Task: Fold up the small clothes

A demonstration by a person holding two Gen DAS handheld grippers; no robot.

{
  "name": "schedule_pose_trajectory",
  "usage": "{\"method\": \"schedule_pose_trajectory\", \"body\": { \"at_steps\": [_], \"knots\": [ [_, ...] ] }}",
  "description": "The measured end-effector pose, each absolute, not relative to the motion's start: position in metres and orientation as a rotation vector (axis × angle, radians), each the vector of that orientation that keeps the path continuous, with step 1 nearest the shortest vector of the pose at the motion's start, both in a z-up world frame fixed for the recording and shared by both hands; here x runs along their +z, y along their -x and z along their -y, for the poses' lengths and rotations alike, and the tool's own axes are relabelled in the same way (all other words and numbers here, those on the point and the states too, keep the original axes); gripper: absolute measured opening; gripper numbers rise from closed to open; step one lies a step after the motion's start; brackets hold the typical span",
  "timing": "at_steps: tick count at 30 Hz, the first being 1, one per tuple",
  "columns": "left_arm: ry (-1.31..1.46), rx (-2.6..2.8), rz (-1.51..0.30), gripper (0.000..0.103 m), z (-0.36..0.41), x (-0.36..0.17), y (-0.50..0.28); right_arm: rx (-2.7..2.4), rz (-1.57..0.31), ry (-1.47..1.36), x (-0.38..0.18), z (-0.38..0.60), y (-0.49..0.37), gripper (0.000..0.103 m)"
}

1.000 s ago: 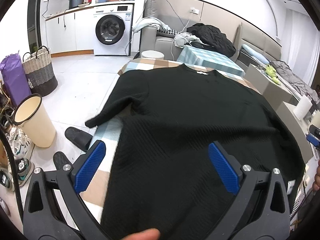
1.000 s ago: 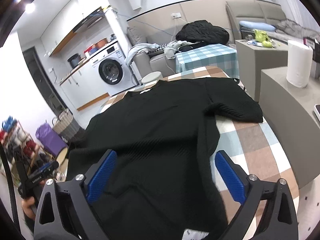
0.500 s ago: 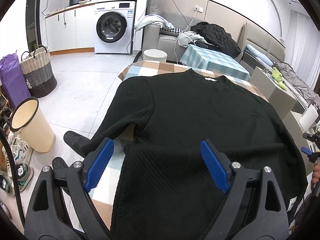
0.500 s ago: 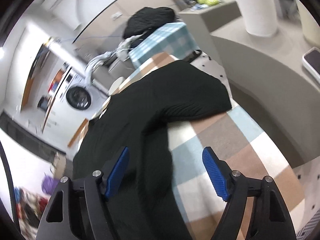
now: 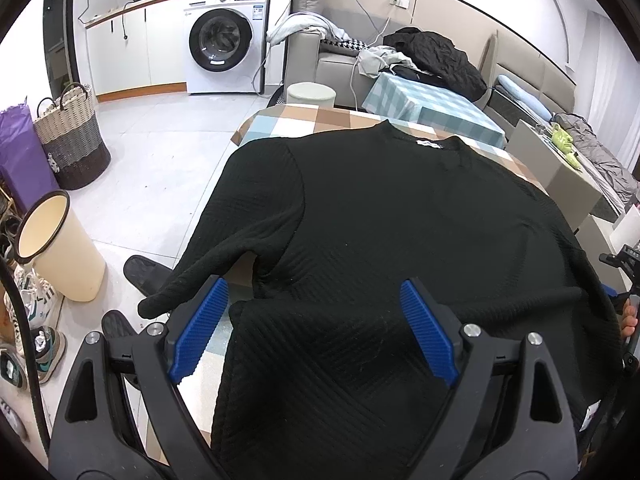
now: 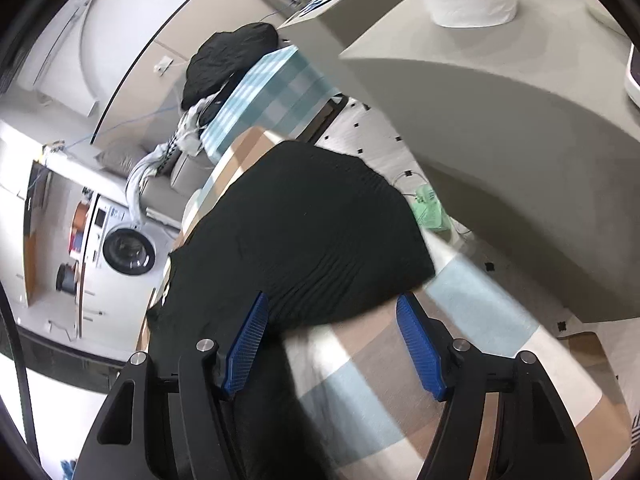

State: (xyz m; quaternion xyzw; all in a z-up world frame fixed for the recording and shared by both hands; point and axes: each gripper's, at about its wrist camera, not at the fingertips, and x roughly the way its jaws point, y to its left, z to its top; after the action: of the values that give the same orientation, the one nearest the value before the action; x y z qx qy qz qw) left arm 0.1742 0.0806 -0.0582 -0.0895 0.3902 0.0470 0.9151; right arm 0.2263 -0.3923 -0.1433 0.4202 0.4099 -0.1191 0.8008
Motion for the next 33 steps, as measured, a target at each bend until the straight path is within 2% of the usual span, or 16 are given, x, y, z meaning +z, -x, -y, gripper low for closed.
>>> {"method": "schedule_pose_trajectory", "body": {
  "at_steps": [10,12,13,14,15,17,18,21,27,32,33],
  "knots": [
    [0.169,0.088,-0.831,0.087,-0.074,-0.074,-0.199,-0.318,-0.896,-0.857,-0.148,0.393,-0.24,0.067],
    [0.166,0.086,-0.833,0.087,-0.073,-0.076,-0.203,-0.35,-0.898,-0.833,-0.149,0.394,-0.246,0.055],
    [0.17,0.085,-0.833,0.087,-0.072,-0.077,-0.206,-0.357,-0.894,-0.821,-0.149,0.394,-0.253,0.053],
    [0.171,0.084,-0.834,0.087,-0.073,-0.077,-0.206,-0.365,-0.899,-0.801,-0.15,0.394,-0.257,0.045],
    [0.172,0.084,-0.836,0.087,-0.073,-0.078,-0.208,-0.375,-0.91,-0.783,-0.151,0.394,-0.26,0.028],
    [0.17,0.086,-0.839,0.087,-0.073,-0.079,-0.21,-0.397,-0.916,-0.765,-0.153,0.395,-0.265,0.013],
    [0.171,0.084,-0.838,0.087,-0.073,-0.079,-0.211,-0.4,-0.905,-0.762,-0.151,0.395,-0.265,0.009],
    [0.169,0.084,-0.835,0.087,-0.072,-0.078,-0.211,-0.408,-0.845,-0.729,-0.137,0.393,-0.263,0.009],
    [0.163,0.096,-0.823,0.087,-0.079,-0.078,-0.207,-0.146,-0.608,-0.689,-0.078,0.357,-0.275,0.009],
    [0.17,0.115,-0.814,0.087,-0.087,-0.076,-0.199,0.292,-0.705,-0.471,-0.06,0.252,-0.308,0.009],
    [0.172,0.118,-0.816,0.087,-0.088,-0.076,-0.198,0.332,-0.737,-0.435,-0.061,0.238,-0.309,0.013]
  ]
}}
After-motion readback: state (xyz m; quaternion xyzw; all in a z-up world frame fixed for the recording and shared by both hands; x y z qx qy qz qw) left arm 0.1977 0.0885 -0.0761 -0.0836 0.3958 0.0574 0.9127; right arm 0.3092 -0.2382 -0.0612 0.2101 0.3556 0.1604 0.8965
